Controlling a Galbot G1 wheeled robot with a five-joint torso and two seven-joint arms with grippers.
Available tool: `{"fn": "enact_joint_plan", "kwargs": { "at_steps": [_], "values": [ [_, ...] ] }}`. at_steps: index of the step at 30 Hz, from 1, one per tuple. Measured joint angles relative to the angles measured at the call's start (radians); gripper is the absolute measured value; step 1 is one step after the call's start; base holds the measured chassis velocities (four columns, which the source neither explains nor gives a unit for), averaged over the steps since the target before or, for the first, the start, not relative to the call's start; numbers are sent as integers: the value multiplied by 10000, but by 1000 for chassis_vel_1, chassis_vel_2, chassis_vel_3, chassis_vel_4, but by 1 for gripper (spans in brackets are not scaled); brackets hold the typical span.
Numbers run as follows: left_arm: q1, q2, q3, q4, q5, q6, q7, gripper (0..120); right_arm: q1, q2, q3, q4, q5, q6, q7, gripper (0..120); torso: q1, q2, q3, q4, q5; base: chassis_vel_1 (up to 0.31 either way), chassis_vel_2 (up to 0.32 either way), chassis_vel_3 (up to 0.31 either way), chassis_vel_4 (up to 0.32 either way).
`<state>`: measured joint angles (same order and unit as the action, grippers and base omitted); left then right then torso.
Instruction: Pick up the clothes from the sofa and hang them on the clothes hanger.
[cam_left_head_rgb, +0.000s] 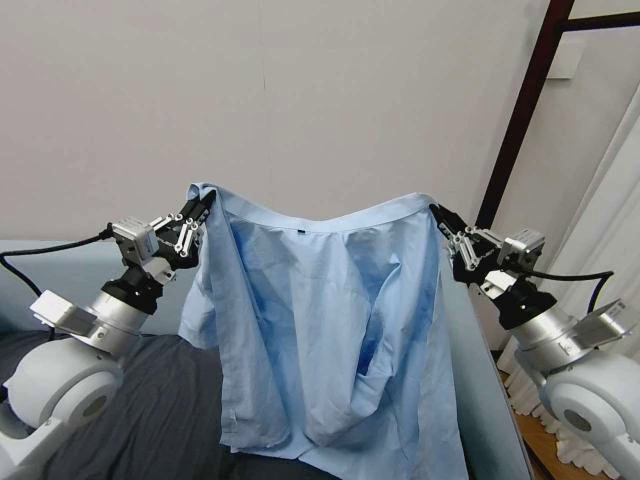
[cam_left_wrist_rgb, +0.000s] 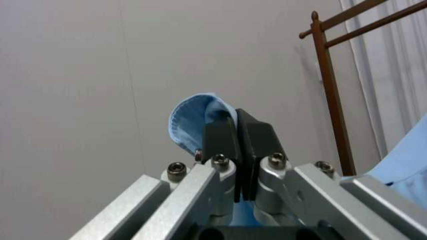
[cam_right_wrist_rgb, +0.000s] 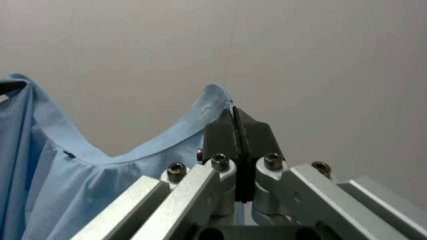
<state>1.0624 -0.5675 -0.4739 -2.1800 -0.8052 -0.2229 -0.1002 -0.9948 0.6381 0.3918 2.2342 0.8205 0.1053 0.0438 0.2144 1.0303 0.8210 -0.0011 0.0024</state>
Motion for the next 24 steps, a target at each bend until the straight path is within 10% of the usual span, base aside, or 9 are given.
{"fn": "enact_joint_plan", "kwargs": {
  "at_steps": [11, 18, 24],
  "values": [
    [97, 506, -2133, -1668, -1238, -19, -224, 0, -938, -491, 2229, 1839, 432, -276, 906, 0, 1, 1, -1, -1, 3, 0, 0, 0, 0],
    [731, 533, -4068, -2903, -2363, -81, -278, 0, -3678, -279, 5858, 2751, 520, -931, 1065, 0, 0, 1, -2, -6, 6, 0, 0, 0, 0],
    [565, 404, -3689, -2453, -2108, 119, -40, 0, -3706, -698, 6220, 2729, 18, -1891, 1257, 0, 1, 1, -1, 1, 3, 0, 0, 0, 0]
  ]
}}
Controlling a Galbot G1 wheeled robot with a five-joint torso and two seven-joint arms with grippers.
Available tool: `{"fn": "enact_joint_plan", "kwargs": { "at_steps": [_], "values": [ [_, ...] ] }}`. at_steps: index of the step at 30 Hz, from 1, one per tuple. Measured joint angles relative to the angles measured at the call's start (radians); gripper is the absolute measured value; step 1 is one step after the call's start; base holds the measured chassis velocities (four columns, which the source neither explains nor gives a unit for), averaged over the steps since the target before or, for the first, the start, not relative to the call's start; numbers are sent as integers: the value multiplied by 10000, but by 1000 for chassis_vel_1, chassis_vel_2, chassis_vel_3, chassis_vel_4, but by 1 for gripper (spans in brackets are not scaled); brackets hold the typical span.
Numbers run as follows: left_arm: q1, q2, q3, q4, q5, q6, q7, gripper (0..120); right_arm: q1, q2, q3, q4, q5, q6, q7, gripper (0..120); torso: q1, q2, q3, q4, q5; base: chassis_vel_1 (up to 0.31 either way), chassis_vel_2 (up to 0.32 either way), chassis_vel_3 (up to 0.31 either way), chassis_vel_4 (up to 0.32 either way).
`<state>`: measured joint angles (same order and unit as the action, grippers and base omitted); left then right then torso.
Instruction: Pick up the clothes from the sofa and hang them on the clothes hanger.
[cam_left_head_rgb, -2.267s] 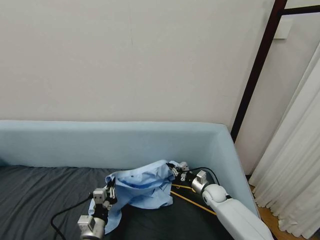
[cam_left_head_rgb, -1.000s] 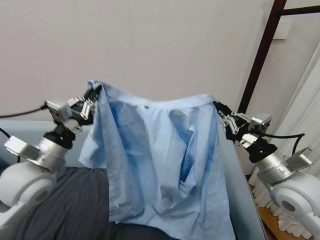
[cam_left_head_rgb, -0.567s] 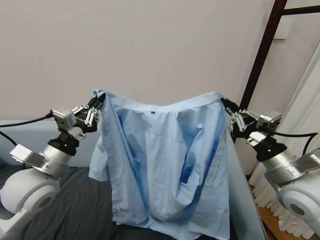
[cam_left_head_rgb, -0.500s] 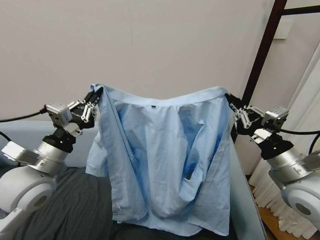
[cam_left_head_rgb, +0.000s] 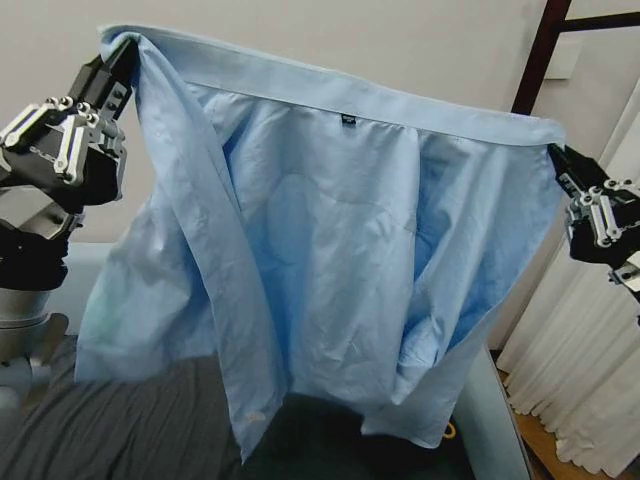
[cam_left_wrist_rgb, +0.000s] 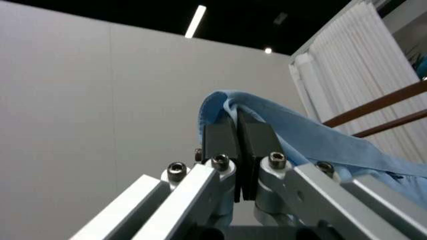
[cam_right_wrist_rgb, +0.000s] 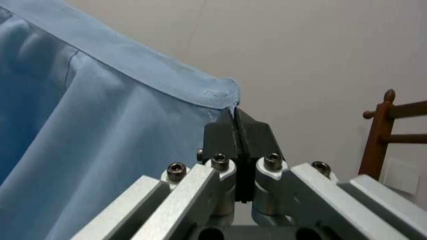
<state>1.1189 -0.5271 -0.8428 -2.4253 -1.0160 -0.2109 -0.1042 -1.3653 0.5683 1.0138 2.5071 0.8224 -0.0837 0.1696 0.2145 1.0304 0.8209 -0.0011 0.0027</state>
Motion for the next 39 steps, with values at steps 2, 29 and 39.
{"fn": "enact_joint_plan", "kwargs": {
  "at_steps": [2, 29, 39],
  "values": [
    [86, -185, 679, 583, 525, 219, 226, 0, 151, 103, -994, -23, -509, -315, -62, 0, 1, 0, 1, -1, -1, 0, 0, 0, 0],
    [-1555, -4089, 8148, 8176, 5724, 915, -242, 0, 4452, 4588, -10403, -10120, -4401, 1561, -1037, 0, 3, -2, 2, -1, 0, 0, 0, 0, 0],
    [-982, -4935, 7818, 8318, 6480, 915, -699, 0, 4490, 5459, -10508, -11230, -4638, 2032, -1073, 0, 2, 0, 1, -6, -1, 0, 0, 0, 0]
  ]
}}
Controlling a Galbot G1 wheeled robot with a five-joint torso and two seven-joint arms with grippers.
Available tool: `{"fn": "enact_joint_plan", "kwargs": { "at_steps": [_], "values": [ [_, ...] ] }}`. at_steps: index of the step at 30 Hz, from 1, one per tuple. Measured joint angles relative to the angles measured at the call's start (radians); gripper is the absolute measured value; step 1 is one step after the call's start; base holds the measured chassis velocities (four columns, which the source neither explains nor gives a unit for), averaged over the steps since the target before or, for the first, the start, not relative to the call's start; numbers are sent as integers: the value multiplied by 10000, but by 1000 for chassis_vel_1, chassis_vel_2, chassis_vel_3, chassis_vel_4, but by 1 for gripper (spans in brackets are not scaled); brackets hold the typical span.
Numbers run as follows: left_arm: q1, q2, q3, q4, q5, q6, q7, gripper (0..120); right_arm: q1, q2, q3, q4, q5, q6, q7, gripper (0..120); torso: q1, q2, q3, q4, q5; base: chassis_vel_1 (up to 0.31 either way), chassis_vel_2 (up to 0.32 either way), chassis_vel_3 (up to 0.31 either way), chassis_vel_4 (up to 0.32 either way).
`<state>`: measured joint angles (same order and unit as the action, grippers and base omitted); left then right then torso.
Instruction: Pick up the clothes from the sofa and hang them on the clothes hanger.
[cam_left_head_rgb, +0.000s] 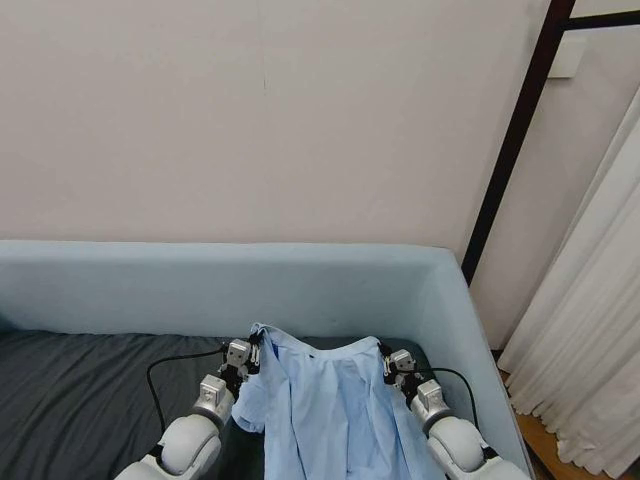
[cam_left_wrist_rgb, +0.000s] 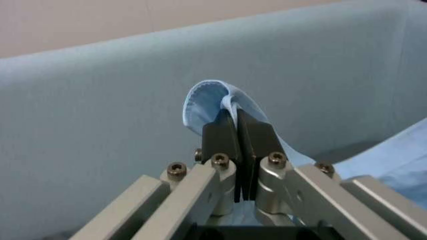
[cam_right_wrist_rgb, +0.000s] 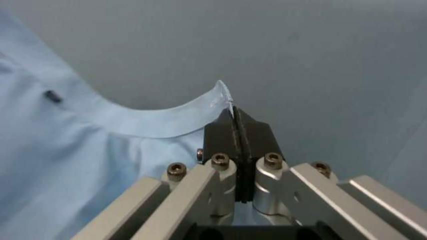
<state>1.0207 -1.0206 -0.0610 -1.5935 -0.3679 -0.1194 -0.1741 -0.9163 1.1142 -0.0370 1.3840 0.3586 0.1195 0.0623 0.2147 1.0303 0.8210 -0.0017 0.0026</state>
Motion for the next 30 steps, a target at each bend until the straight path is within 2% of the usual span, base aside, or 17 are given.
{"fn": "enact_joint_plan", "kwargs": {
  "at_steps": [4, 7, 12, 14, 16, 21, 22, 23, 26, 28, 30],
  "values": [
    [344, -71, -25, -11, 251, -15, 0, 0, -137, 251, 2, -378, -528, 94, 13, 0, -3, 1, -1, 3, -2, 0, 0, 0, 0],
    [742, -75, -102, -12, 423, -20, 43, 0, -4, 584, 94, -1173, -1361, 73, 420, 0, -2, 1, -1, 5, -1, 0, 0, 0, 0],
    [972, -77, -238, -78, 437, -51, 206, 0, 93, 764, 36, -1382, -1389, -46, 680, 0, -2, 0, 0, 5, 1, 0, 0, 0, 0],
    [1109, -47, -344, -161, 451, -101, 297, 0, 75, 858, -172, -1252, -942, -85, 756, 14, -2, 0, 0, 5, 0, 0, 0, 0, 0],
    [1130, -22, -378, -200, 456, -104, 307, 0, 37, 854, -238, -1125, -726, -121, 754, 16, -2, 0, 0, 6, 0, 0, 0, 0, 0],
    [1169, 174, -524, -312, 466, -103, 319, 0, -419, 503, -329, 137, 1347, -534, 405, 39, -2, 0, 0, 4, 0, 0, 0, 0, 0],
    [1169, 174, -524, -312, 466, -103, 319, 0, -419, 503, -329, 137, 1347, -534, 405, 39, -2, 0, 0, 4, 0, 0, 0, 0, 0],
    [1177, 202, -547, -320, 472, -103, 327, 0, -508, 429, -295, 394, 1711, -660, 372, 41, -2, 0, 0, 3, 0, 0, 0, 0, 0],
    [1268, 278, -695, -331, 588, -91, 352, 0, -898, 80, 110, 1490, 3062, -1216, 400, 56, -2, 0, 0, 3, 0, 0, 0, 0, 0],
    [1314, 288, -754, -323, 647, -87, 368, 0, -983, -11, 242, 1734, 3255, -1359, 482, 59, -2, 0, -1, 3, 0, 0, 0, 0, 0],
    [1459, 287, -912, -268, 772, -86, 380, 0, -1104, -237, 546, 2176, 3437, -1726, 750, 70, -2, 1, -1, 3, 0, 0, 0, 0, 0]
  ]
}}
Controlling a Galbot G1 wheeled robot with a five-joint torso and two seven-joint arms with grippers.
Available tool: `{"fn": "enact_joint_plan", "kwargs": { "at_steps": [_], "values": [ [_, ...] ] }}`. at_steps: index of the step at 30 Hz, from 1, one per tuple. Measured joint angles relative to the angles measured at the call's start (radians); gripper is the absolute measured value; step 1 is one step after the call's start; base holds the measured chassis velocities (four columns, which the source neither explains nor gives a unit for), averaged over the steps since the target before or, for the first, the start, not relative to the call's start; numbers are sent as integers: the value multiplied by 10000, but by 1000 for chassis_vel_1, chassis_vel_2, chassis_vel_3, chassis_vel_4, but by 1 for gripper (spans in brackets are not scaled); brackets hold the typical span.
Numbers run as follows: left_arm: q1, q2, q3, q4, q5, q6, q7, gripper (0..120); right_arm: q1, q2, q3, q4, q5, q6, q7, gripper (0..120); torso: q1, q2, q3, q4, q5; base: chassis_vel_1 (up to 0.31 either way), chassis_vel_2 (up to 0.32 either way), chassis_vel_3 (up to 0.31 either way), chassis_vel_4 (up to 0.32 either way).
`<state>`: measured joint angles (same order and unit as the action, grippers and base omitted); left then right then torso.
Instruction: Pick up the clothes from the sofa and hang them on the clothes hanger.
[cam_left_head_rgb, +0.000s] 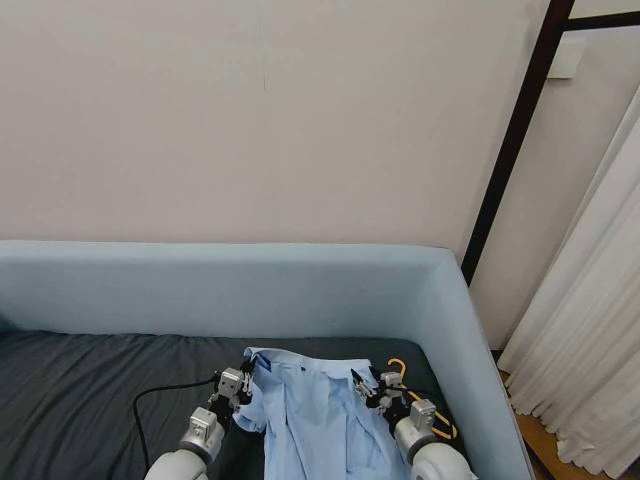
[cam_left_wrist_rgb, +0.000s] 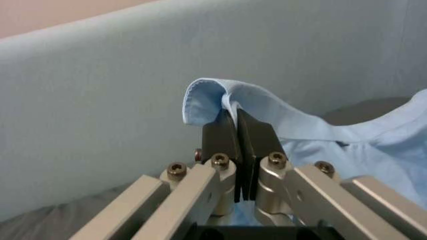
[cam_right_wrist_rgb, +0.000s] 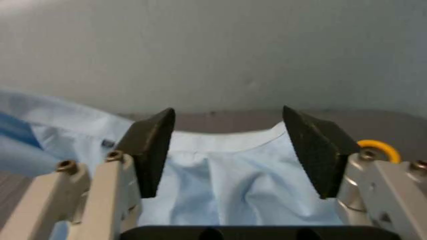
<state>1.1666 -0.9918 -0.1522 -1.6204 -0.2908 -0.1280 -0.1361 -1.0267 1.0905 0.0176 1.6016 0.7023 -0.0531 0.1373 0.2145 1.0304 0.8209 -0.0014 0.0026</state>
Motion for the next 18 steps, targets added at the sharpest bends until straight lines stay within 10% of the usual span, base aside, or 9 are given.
{"fn": "enact_joint_plan", "kwargs": {
  "at_steps": [8, 18],
  "values": [
    [449, 61, -459, -172, 144, -101, 161, 0, 543, -511, 110, -546, -1004, -1520, 946, 97, 0, -1, 1, 2, 2, 0, 0, 0, 0],
    [833, 117, -798, -507, 145, -191, 171, 0, 1613, -430, -266, -2629, -3510, -2335, -1001, 100, 2, -1, 1, 1, 1, 0, 0, 0, 0]
  ]
}}
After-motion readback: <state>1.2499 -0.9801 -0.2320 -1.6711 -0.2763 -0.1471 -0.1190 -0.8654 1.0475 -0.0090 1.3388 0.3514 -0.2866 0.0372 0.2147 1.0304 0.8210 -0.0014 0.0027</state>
